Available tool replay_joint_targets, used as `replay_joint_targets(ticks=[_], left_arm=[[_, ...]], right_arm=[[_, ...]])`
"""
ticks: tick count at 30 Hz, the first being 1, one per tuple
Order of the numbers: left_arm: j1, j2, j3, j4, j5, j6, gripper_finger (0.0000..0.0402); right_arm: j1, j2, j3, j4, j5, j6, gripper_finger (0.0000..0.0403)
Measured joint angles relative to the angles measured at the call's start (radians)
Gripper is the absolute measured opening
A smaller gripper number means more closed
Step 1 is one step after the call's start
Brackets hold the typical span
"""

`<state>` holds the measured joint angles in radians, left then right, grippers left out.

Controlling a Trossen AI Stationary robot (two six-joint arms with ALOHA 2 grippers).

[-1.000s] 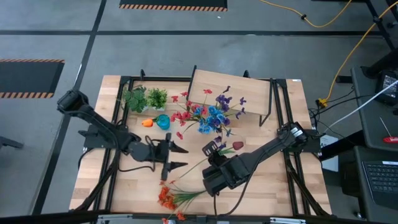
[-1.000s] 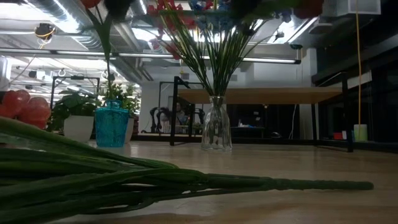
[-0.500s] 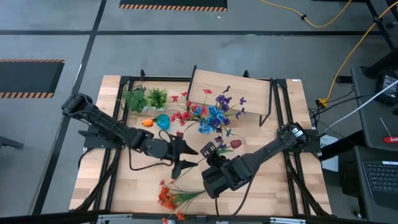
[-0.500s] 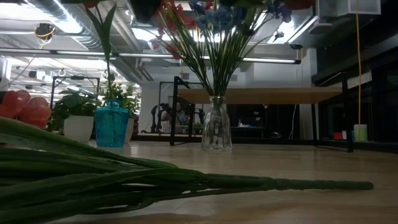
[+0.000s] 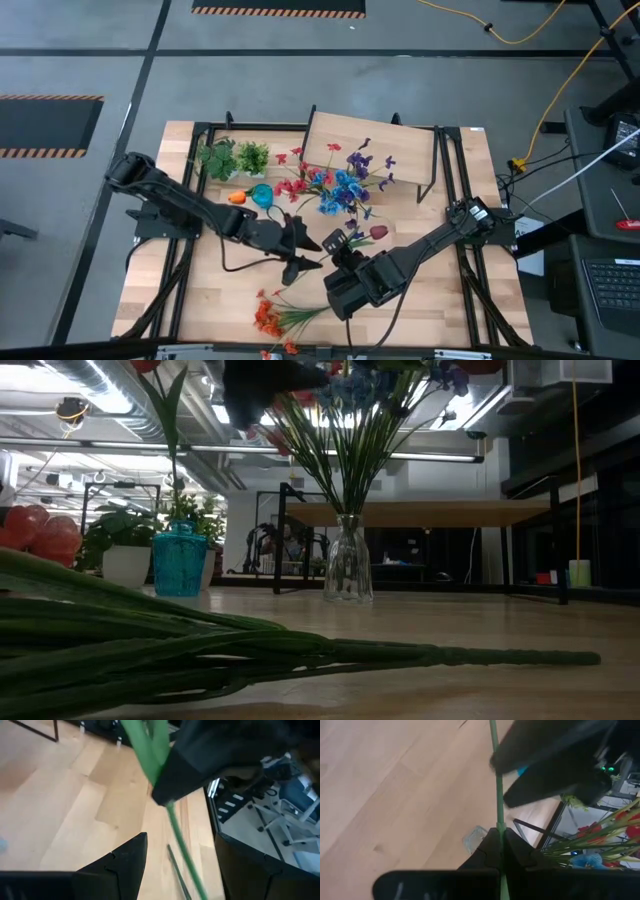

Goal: Pick and place flowers into a vace then onto a shelf
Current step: Put the dark red tulip into the blue vase

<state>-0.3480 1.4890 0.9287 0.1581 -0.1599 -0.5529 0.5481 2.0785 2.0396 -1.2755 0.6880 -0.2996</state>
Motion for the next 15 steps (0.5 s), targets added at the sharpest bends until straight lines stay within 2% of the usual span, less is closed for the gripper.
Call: replay_joint_targets(ticks=[8,15], left_arm=[[0.031,0.01,0.0,0.077,0.049,0.033,0.0226],[0.05,0.01,0.0,0.076,0.066,0.042,0.0226]], right_arm=[[-0.002,0.0,0.0,0.01,0.0,0.001,0.0],[-0.003,0.0,0.0,0.049,0.0,-0.032,0.0]])
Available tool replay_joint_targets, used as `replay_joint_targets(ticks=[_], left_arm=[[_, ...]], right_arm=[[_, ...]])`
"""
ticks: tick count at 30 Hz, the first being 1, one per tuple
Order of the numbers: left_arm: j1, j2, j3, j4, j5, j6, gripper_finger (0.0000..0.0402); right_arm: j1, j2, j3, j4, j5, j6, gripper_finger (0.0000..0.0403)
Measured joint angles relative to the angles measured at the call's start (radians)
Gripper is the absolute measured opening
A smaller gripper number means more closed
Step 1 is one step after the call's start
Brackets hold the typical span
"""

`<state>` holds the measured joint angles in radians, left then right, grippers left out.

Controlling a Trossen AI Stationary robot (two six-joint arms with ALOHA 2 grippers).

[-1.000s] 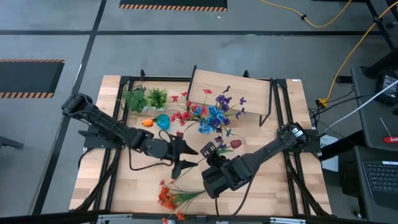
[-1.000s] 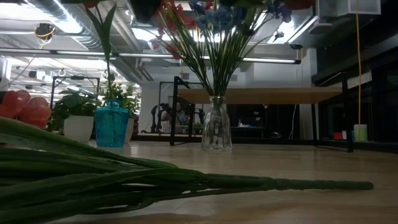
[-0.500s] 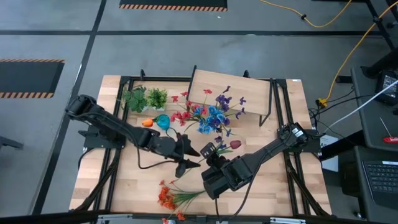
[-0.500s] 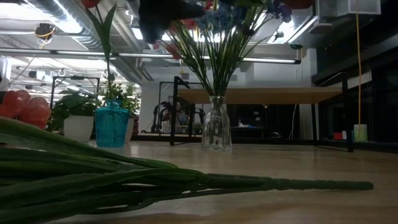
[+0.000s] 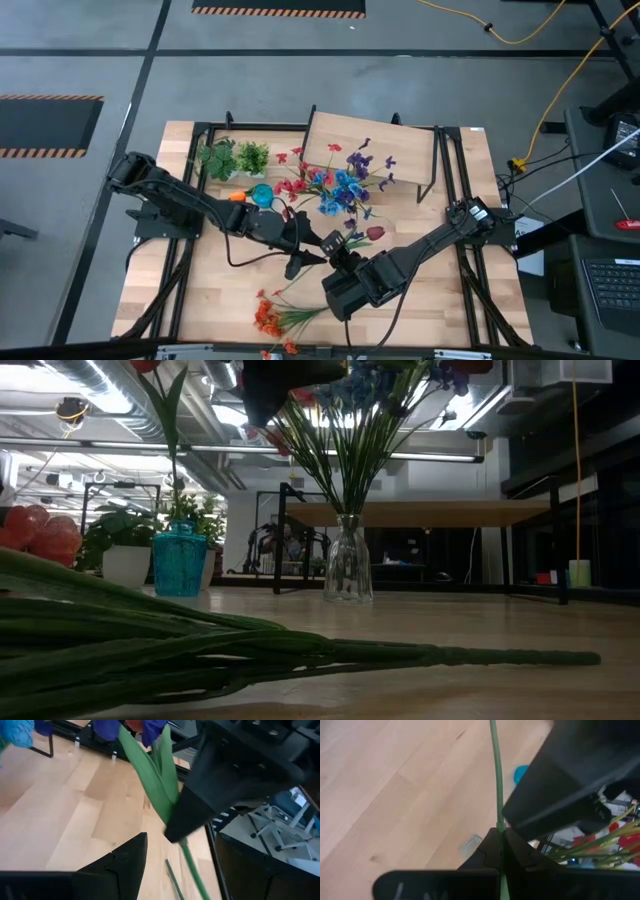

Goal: Pick and place flowers into a vace then onto a shelf
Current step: Put the dark red tulip into the blue vase

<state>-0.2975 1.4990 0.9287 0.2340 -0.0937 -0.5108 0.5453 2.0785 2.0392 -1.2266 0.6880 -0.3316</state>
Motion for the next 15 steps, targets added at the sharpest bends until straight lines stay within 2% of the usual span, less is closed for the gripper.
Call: replay_joint_targets(ticks=[15], left_arm=[[0.001,0.0,0.0,-0.055,0.005,0.006,0.0226]], right_arm=[[-0.007,0.0,0.0,0.035,0.0,-0.027,0.0]])
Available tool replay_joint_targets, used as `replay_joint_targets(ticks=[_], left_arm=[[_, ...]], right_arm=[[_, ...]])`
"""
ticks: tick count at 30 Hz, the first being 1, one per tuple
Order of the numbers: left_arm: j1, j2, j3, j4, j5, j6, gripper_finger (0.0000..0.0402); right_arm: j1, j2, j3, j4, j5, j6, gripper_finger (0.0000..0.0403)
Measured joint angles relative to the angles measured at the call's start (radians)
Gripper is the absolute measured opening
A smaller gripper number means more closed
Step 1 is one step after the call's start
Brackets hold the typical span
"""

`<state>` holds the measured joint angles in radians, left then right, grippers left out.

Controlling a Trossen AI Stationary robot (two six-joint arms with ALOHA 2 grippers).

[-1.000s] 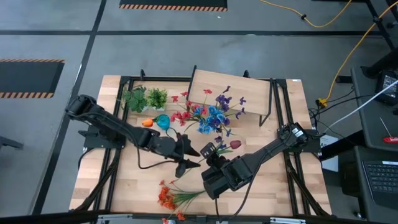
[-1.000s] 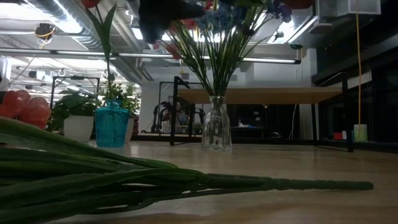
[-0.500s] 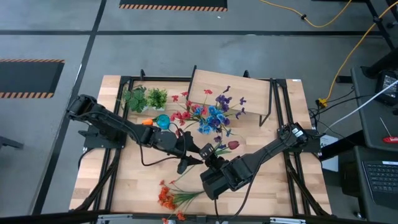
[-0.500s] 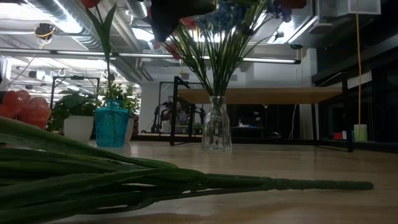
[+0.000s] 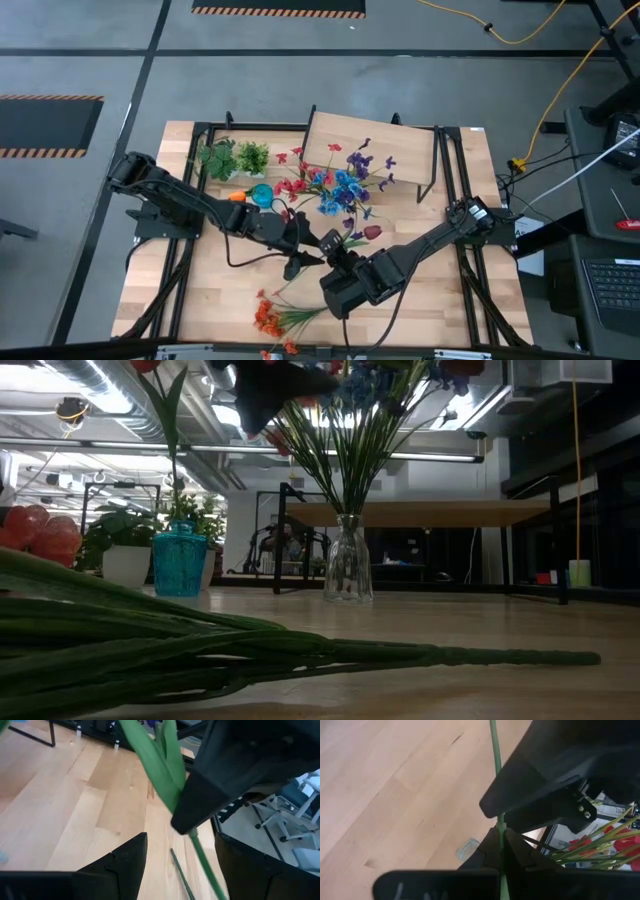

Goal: Pick and place flowers into a vace then onto a shelf
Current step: Put the dark red tulip into the blue vase

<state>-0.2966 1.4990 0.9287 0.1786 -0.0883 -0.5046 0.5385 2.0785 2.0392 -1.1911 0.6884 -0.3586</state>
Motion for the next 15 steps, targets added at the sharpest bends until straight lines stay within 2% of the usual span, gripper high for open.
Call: replay_joint_targets(ticks=[7,15], left_arm=[[0.0,0.0,0.0,-0.003,-0.003,-0.004,0.0212],[0.011,0.0,0.0,-0.003,0.009,-0.006,0.0145]], right_arm=[[0.0,0.0,0.0,0.015,0.0,-0.017,0.0],[0.0,0.0,-0.002,0.017,0.005,-0.015,0.0]])
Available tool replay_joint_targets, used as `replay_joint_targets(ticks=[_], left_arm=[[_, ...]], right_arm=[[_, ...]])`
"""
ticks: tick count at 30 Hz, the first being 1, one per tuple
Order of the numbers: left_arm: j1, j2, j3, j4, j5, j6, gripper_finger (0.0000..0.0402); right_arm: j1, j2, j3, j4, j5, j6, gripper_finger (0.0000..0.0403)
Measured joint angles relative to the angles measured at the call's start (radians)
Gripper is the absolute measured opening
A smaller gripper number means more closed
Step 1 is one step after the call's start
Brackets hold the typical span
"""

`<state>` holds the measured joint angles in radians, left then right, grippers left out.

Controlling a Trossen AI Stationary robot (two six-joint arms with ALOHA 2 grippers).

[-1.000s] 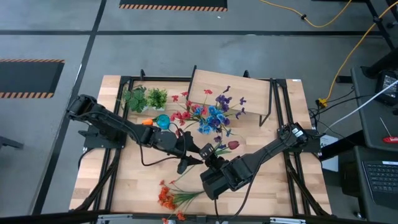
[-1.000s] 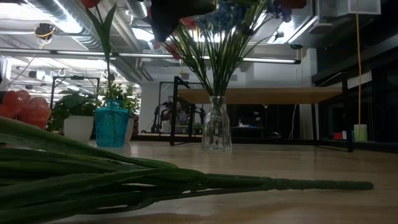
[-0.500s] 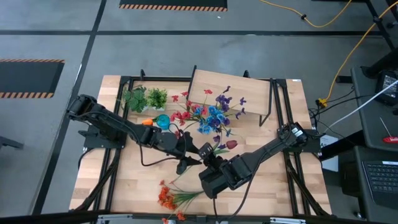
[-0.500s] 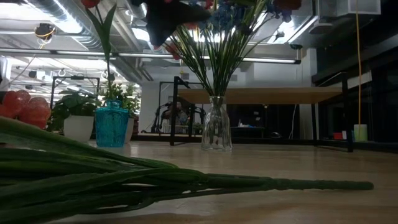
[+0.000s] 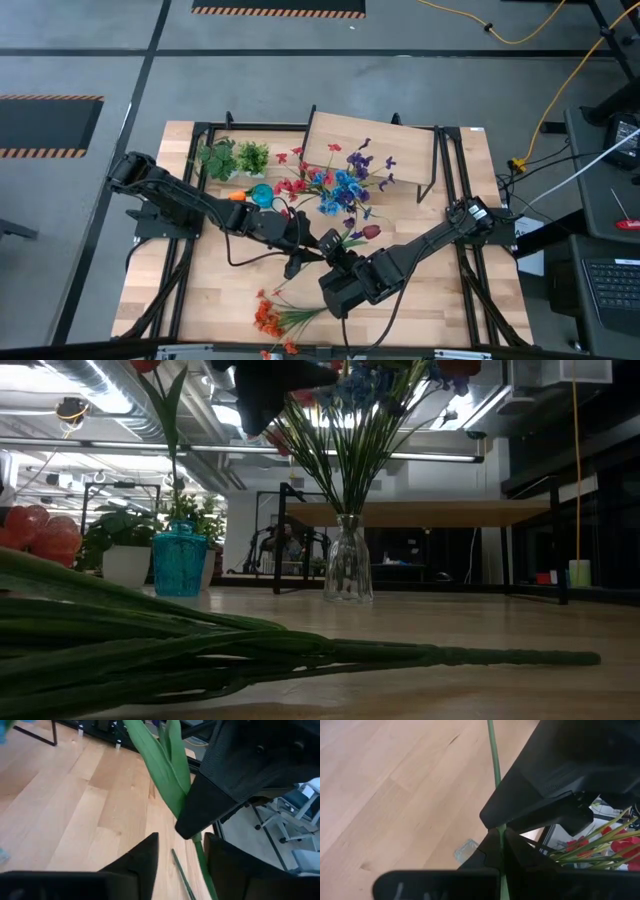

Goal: Pick and place flowers into a vace then onto a shelf
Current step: Put the dark red tulip into the blue vase

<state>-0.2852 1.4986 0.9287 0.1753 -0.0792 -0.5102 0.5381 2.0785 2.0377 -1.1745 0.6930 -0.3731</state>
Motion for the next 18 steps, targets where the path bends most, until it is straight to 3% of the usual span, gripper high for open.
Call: replay_joint_targets(ticks=[10,18], left_arm=[[0.001,-0.002,0.001,-0.018,0.075,0.08,0.0016],[0.002,-0.001,0.0,-0.035,0.079,0.089,0.0006]], right_arm=[[0.0,0.0,0.0,0.006,-0.006,0.005,0.0014],[0.002,0.0,0.0,0.024,-0.006,0.052,0.007]])
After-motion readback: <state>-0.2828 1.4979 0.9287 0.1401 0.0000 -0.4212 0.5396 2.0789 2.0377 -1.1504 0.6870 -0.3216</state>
